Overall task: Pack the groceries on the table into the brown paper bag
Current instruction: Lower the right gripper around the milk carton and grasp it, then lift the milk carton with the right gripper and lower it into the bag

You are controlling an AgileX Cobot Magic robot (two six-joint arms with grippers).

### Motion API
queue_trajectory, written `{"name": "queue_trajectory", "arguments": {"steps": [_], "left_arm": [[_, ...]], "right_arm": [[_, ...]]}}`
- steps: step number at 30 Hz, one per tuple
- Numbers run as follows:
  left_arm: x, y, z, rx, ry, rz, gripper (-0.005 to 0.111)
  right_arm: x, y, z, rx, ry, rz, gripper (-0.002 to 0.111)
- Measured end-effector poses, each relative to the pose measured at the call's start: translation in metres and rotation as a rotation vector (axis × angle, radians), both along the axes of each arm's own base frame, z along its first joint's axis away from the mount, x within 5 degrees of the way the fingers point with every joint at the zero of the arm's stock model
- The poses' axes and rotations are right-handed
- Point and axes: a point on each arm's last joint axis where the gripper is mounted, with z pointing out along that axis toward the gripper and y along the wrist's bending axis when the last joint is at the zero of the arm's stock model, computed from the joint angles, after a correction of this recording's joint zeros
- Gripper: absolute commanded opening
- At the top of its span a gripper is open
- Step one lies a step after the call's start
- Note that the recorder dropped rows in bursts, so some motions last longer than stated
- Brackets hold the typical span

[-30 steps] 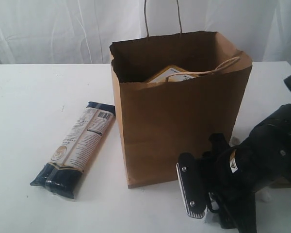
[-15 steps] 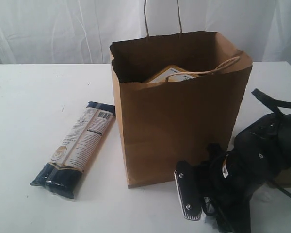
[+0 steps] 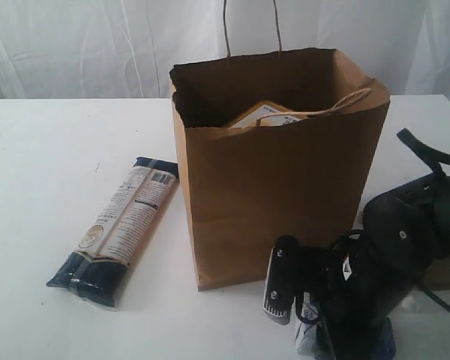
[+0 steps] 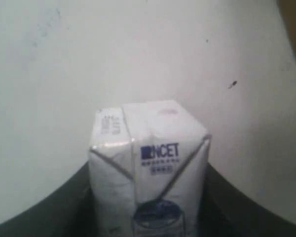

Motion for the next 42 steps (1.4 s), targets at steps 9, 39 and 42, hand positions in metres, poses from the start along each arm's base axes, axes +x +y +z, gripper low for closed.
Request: {"name": "queue_trajectory", "arguments": {"steps": [9, 39, 42], "left_arm": [[0.000, 0.000, 0.000, 0.000, 0.000, 0.000, 0.000], [0.000, 0.000, 0.000, 0.000, 0.000, 0.000, 0.000], [0.000, 0.000, 0.000, 0.000, 0.000, 0.000, 0.000]], "right_arm": [[-0.022, 0.001, 0.058, 0.182, -0.129, -0.126, 0.000], [-0.053, -0.042, 0.279, 1.006, -1.049, -0.242, 0.000], [-0.046, -0.044, 0.279, 1.007, -1.066, -0.280, 0.000]]}}
